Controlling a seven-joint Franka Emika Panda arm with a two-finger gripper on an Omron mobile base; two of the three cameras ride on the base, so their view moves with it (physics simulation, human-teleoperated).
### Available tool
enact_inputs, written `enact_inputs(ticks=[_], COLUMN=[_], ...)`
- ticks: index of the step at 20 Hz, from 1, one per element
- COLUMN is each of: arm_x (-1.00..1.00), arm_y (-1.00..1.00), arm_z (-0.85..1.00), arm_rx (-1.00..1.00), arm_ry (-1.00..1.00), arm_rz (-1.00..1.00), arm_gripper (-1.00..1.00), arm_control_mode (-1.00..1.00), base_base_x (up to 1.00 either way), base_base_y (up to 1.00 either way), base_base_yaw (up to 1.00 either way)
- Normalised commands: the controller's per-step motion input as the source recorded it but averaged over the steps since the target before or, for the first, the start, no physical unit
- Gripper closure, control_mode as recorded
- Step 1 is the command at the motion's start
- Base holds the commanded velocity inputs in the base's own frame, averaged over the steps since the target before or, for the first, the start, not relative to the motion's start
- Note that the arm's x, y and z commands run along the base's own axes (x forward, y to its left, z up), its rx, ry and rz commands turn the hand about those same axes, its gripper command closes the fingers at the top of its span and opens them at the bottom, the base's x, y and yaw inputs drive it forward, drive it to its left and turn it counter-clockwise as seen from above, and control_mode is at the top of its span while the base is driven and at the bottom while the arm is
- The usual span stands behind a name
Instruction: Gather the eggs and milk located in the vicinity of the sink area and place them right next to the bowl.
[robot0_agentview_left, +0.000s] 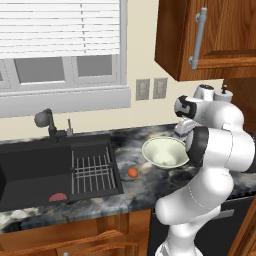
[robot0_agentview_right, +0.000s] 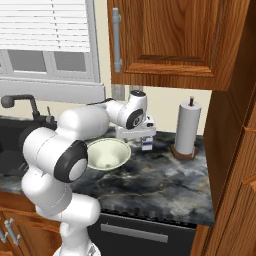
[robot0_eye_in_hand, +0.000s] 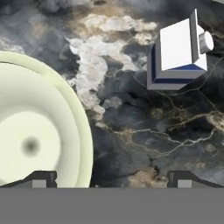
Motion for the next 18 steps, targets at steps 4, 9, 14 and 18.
enact_inputs(ticks=[4, 9, 14, 18], arm_x=[0.05, 0.11, 0.09, 0.17], arm_y=[0.0, -0.02, -0.01, 0.0], arm_z=[0.09, 0.05, 0.02, 0.0], arm_rx=[0.04, 0.04, 0.01, 0.0], arm_ry=[-0.07, -0.08, -0.03, -0.01], arm_rz=[0.0, 0.0, 0.0, -0.01], arm_gripper=[-1.0, -1.0, -1.0, -1.0], arm_control_mode=[-1.0, -1.0, -1.0, -1.0], base_base_x=[0.0, 0.0, 0.0, 0.0], base_base_y=[0.0, 0.0, 0.0, 0.0], base_base_yaw=[0.0, 0.0, 0.0, 0.0])
